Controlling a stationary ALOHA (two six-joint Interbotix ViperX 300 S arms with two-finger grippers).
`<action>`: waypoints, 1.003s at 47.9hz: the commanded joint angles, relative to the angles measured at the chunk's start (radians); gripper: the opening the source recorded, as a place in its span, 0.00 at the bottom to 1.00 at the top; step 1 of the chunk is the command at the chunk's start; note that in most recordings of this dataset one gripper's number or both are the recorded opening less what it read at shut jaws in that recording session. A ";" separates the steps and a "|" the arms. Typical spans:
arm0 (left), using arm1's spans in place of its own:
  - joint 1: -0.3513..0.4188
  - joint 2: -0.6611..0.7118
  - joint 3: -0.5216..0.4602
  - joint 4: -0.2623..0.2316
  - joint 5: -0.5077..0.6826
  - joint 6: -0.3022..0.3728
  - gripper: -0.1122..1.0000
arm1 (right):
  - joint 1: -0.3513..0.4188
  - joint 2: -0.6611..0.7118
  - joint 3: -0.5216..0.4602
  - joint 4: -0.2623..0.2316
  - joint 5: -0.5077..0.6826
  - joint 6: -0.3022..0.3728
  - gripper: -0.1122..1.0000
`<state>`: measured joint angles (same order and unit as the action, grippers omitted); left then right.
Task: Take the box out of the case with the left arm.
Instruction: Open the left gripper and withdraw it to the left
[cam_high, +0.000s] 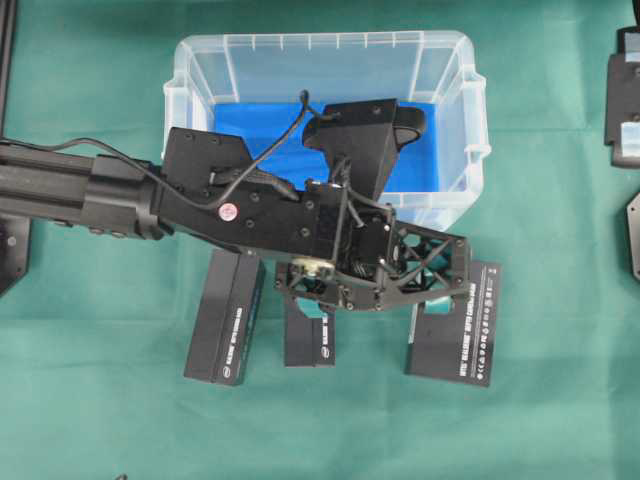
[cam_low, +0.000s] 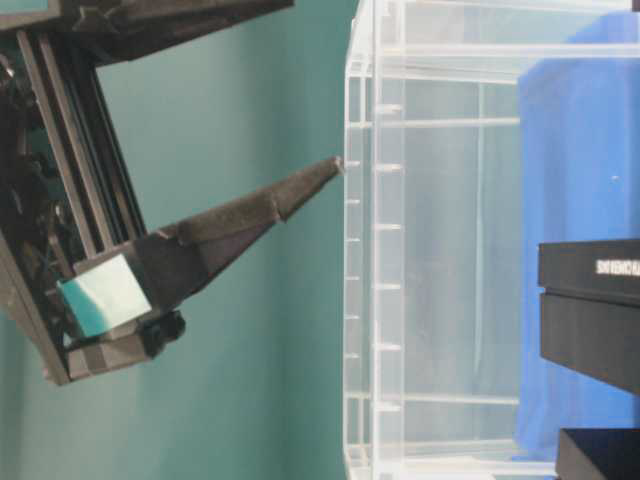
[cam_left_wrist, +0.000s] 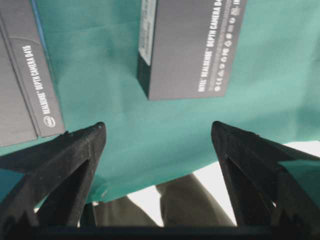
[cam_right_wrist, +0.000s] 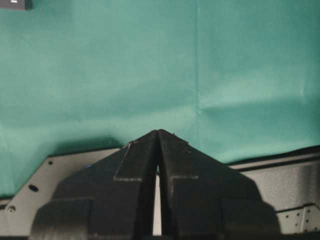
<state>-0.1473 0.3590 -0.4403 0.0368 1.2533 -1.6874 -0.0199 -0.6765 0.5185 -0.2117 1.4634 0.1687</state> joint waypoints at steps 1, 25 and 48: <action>-0.003 -0.057 -0.006 0.003 0.002 0.003 0.90 | -0.002 -0.003 -0.009 -0.003 -0.002 0.000 0.11; -0.029 -0.339 0.353 0.003 -0.003 0.006 0.90 | -0.002 0.002 -0.009 -0.002 -0.003 0.000 0.11; -0.077 -0.704 0.749 0.002 -0.006 0.006 0.90 | -0.002 0.002 -0.009 -0.003 -0.005 -0.002 0.11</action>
<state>-0.2132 -0.2823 0.2746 0.0368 1.2517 -1.6828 -0.0199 -0.6734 0.5185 -0.2117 1.4634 0.1687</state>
